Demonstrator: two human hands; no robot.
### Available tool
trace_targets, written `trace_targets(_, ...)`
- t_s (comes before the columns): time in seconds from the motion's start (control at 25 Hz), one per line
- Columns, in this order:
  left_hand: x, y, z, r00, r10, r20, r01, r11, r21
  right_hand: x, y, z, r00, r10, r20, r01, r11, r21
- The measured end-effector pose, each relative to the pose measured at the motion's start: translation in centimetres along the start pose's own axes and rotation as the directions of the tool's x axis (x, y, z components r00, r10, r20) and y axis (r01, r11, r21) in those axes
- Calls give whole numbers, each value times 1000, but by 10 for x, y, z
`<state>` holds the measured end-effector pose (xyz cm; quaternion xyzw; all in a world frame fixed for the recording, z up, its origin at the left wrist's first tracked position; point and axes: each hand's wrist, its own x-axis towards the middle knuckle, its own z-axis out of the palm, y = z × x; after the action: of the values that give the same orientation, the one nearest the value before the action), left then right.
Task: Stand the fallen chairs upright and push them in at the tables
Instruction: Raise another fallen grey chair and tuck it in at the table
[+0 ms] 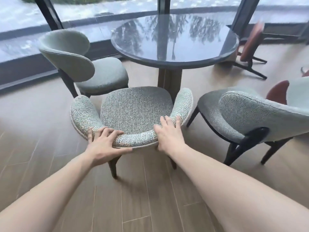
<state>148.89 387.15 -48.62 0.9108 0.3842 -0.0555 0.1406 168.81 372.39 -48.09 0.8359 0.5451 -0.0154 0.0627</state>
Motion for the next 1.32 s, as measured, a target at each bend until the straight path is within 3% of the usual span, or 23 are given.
trace_targets(0.24,52,-9,-8,994,48,-93,-45,998,37,61,6,-7,1000,18,-14,-18,1000,2)
trace_targets(0.44,67,-8,-16,994,61,-91,-53,994,92,79,11,-10,1000,22,3,-22,1000,9)
trace_targets(0.6,69,-9,-19,978,177,-108,-150,965,215,82,23,-10,993,-103,50,104,994,-19)
trace_targets(0.76,84,-10,-26,891,447,79,-445,830,336,110,61,-25,926,-338,168,355,931,-81)
trace_targets(0.8,89,-6,-25,885,450,119,-462,823,331,115,69,-27,911,-355,208,377,923,-77)
trace_targets(0.92,96,9,-24,891,448,75,-444,822,356,122,78,-27,887,-375,268,403,913,-56)
trace_targets(1.16,84,34,-42,854,512,89,-504,775,382,109,76,-41,882,-394,259,429,899,-92)
trace_targets(1.32,68,68,-27,832,539,131,-547,758,356,84,102,-44,842,-438,315,498,855,-144)
